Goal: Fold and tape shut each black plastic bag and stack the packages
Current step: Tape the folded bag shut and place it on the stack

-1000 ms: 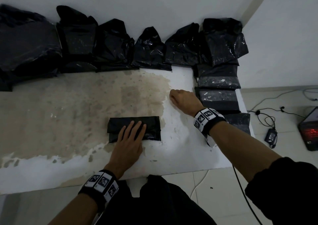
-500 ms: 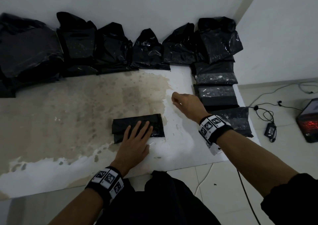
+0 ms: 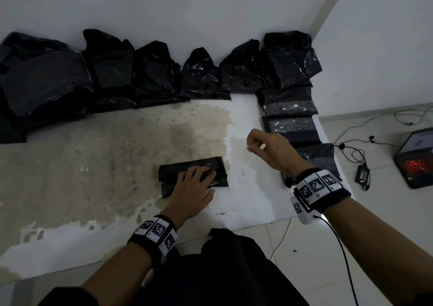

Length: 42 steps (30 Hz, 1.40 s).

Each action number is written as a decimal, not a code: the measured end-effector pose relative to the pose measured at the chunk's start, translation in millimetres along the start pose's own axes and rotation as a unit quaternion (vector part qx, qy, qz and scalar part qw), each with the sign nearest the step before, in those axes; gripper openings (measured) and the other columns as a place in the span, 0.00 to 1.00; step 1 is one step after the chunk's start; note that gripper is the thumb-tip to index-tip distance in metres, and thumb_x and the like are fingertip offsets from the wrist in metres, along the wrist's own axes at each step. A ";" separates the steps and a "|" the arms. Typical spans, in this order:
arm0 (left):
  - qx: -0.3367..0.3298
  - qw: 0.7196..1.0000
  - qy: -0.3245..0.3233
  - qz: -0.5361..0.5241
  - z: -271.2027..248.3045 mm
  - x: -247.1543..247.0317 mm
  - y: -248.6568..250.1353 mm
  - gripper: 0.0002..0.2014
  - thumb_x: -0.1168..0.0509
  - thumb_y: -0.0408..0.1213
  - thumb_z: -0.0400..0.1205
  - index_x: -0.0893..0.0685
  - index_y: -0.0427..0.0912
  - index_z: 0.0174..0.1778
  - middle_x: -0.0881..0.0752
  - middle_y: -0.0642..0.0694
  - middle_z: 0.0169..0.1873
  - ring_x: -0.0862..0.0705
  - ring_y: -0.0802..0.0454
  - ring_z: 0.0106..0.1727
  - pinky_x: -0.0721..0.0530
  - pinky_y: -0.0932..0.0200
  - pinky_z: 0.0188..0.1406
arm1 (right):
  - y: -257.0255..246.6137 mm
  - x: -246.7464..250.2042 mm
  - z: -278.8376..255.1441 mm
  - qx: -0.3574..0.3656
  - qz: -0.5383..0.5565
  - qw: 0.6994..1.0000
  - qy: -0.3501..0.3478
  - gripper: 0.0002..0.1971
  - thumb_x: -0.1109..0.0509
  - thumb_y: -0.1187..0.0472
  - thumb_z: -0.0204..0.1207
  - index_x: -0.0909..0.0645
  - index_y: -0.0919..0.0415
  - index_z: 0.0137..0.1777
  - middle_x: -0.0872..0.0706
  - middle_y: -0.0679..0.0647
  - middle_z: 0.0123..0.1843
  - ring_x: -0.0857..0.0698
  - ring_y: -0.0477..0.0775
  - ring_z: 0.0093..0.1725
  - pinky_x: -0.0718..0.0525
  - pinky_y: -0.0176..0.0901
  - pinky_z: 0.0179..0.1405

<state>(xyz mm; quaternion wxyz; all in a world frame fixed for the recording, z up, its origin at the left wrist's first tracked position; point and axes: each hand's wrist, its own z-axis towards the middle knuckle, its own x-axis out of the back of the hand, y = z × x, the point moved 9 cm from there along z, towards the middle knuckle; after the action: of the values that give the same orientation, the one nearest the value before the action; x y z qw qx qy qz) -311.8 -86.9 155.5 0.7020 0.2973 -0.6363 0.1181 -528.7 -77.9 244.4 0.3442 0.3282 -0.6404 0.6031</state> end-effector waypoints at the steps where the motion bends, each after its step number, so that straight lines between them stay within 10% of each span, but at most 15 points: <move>1: 0.001 1.000 -0.007 -0.004 1.5 -0.8 -0.4 0.24 0.44 0.53 0.83 0.16 0.45 0.69 0.19 0.44 0.66 0.21 0.40 0.66 0.18 0.39 0.56 | -3.8 6.2 0.1 -0.004 0.013 1.000 0.001 0.08 0.29 0.55 0.83 0.26 0.42 0.48 0.13 0.39 0.41 0.13 0.44 0.43 0.12 0.53 0.44; 11: 0.163 0.951 -0.049 -0.258 15.7 -0.2 -31.3 0.28 0.49 0.61 0.86 0.19 0.50 0.75 0.17 0.49 0.65 0.23 0.44 0.70 0.25 0.36 0.70 | -48.0 19.6 -3.5 -0.003 0.075 0.995 -0.059 0.07 0.27 0.57 0.81 0.23 0.45 0.47 0.12 0.47 0.39 0.12 0.48 0.42 0.11 0.57 0.48; 16: 0.166 0.919 -0.067 -0.351 20.5 16.9 -27.4 0.22 0.50 0.65 0.85 0.19 0.54 0.50 0.16 0.53 0.50 0.16 0.49 0.56 0.19 0.43 0.67 | -69.6 45.8 2.9 -0.008 0.195 0.981 -0.010 0.07 0.29 0.63 0.84 0.23 0.53 0.47 0.15 0.54 0.40 0.09 0.55 0.39 0.09 0.58 0.43; 19: 0.234 0.845 -0.087 -0.473 19.0 24.6 -28.5 0.31 0.55 0.71 0.83 0.17 0.58 0.62 0.15 0.54 0.63 0.21 0.54 0.68 0.31 0.56 0.71 | -80.2 55.3 16.6 -0.028 0.261 0.965 0.016 0.07 0.28 0.62 0.84 0.24 0.56 0.48 0.16 0.61 0.44 0.08 0.62 0.38 0.09 0.56 0.41; 22: 0.270 0.779 -0.088 -0.559 19.1 35.1 -29.5 0.48 0.67 0.83 0.72 0.16 0.59 0.68 0.14 0.56 0.65 0.22 0.50 0.69 0.39 0.47 0.70 | -85.6 47.9 29.9 -0.050 0.300 0.952 0.034 0.07 0.27 0.62 0.84 0.23 0.62 0.51 0.14 0.60 0.42 0.08 0.64 0.36 0.08 0.56 0.39; 29: 0.359 0.731 0.036 -0.579 10.7 49.1 -63.0 0.18 0.41 0.60 0.86 0.27 0.50 0.63 0.16 0.46 0.62 0.13 0.52 0.58 0.19 0.48 0.66 | -96.8 25.1 42.4 -0.084 0.427 0.899 0.046 0.08 0.29 0.65 0.85 0.25 0.68 0.54 0.16 0.63 0.40 0.11 0.65 0.34 0.09 0.60 0.41; 37: 0.331 0.632 0.047 -0.699 14.0 61.5 -64.5 0.22 0.46 0.54 0.88 0.24 0.50 0.75 0.16 0.53 0.68 0.14 0.46 0.65 0.17 0.45 0.65 | -123.8 24.5 58.2 -0.070 0.546 0.833 0.050 0.05 0.31 0.65 0.86 0.25 0.62 0.52 0.16 0.58 0.40 0.12 0.58 0.34 0.09 0.53 0.39; 42: 0.307 0.690 0.043 -0.655 20.9 73.0 -69.0 0.14 0.41 0.46 0.90 0.14 0.42 0.59 0.09 0.53 0.56 0.14 0.47 0.65 0.19 0.50 0.62 | -122.4 19.0 66.4 -0.086 0.580 0.807 0.071 0.05 0.32 0.64 0.86 0.25 0.61 0.52 0.16 0.57 0.41 0.12 0.57 0.35 0.09 0.50 0.39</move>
<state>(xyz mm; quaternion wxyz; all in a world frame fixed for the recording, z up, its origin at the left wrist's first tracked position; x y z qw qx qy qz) -279.6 -169.2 207.7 0.4980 0.8316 -0.1776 -0.1701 -439.9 -151.2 324.9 0.0017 -0.1786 -0.7346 0.6546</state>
